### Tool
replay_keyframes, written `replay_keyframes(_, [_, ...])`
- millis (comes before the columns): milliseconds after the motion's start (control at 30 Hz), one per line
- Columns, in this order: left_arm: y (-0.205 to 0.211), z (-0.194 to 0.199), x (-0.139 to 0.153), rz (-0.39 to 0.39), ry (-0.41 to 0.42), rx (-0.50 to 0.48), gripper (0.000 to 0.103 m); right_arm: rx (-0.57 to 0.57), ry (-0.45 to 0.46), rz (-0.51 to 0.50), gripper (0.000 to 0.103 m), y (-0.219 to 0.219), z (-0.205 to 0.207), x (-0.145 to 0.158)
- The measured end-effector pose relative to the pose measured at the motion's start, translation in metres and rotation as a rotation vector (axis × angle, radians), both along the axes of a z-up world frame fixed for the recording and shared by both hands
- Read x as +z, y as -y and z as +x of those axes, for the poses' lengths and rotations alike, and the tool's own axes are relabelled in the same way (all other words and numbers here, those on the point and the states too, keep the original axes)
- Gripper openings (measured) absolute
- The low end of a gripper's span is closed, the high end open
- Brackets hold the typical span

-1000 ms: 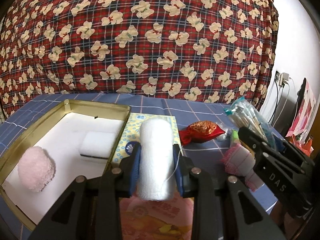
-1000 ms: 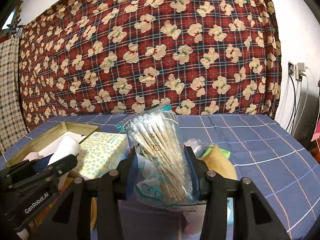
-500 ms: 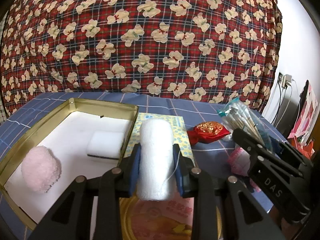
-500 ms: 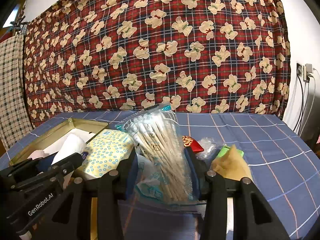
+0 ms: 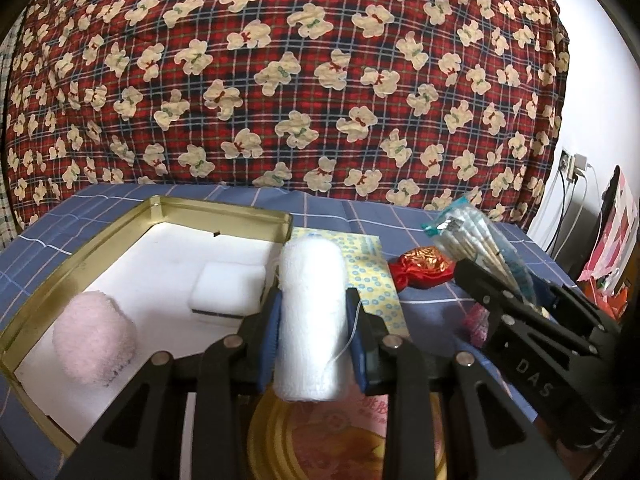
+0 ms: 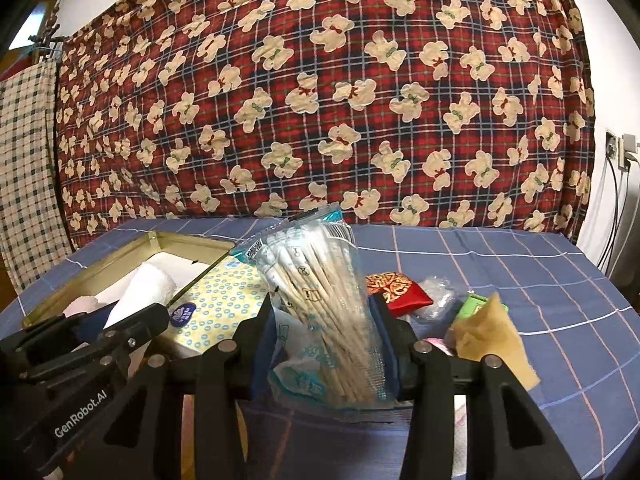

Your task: Organize soft objects

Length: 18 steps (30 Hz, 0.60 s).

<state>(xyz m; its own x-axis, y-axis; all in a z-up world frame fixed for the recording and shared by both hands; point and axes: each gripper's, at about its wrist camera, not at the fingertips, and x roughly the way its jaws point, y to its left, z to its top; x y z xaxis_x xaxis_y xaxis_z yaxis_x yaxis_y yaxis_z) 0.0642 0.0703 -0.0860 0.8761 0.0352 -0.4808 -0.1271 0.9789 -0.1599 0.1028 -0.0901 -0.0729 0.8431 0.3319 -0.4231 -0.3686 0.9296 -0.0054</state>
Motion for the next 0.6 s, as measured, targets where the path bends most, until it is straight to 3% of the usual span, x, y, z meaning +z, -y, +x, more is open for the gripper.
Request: replay_keyframes(600, [-0.013, -0.005, -0.003, -0.018, 0.004, 0.005, 0.029, 0.035, -0.012, -0.029, 0.047, -0.016, 0.003, -0.002])
